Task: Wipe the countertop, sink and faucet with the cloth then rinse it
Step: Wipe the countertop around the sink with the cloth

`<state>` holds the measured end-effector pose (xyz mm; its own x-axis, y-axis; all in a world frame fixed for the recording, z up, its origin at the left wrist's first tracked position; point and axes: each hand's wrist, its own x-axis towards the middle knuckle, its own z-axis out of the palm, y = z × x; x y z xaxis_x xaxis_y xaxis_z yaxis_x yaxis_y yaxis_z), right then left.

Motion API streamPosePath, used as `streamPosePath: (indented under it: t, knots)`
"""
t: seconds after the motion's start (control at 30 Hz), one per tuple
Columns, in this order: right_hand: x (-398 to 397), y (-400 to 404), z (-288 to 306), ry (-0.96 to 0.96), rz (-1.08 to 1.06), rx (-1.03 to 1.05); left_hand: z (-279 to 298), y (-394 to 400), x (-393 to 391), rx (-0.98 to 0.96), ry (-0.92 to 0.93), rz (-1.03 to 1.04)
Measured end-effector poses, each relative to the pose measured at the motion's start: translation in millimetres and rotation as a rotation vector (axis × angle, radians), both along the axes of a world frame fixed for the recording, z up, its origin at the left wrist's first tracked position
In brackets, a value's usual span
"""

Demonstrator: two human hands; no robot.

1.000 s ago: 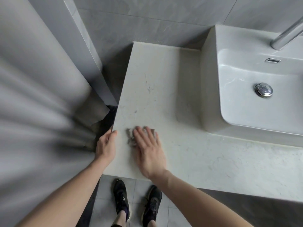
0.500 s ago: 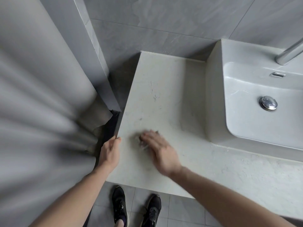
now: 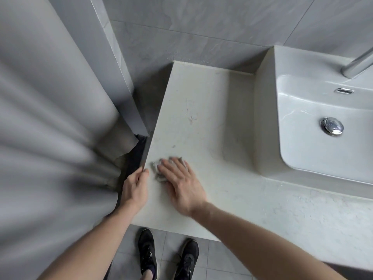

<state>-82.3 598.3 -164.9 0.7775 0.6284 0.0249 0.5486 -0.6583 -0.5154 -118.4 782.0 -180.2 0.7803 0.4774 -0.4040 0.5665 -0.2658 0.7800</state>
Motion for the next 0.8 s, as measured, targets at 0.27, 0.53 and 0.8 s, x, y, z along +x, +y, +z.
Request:
streamPosePath:
  t: [0.27, 0.53, 0.8]
  knots:
    - [-127, -54, -7, -0.033, 0.204, 0.12, -2, 1, 0, 0.125, 0.045, -0.051]
    - [7, -91, 22, -0.006, -0.24, 0.2, -1, 0, 0, 0.175, 0.005, -0.087]
    - [117, -126, -5, -0.012, -0.663, -0.044, 2, -4, 1, 0.192, -0.011, -0.09]
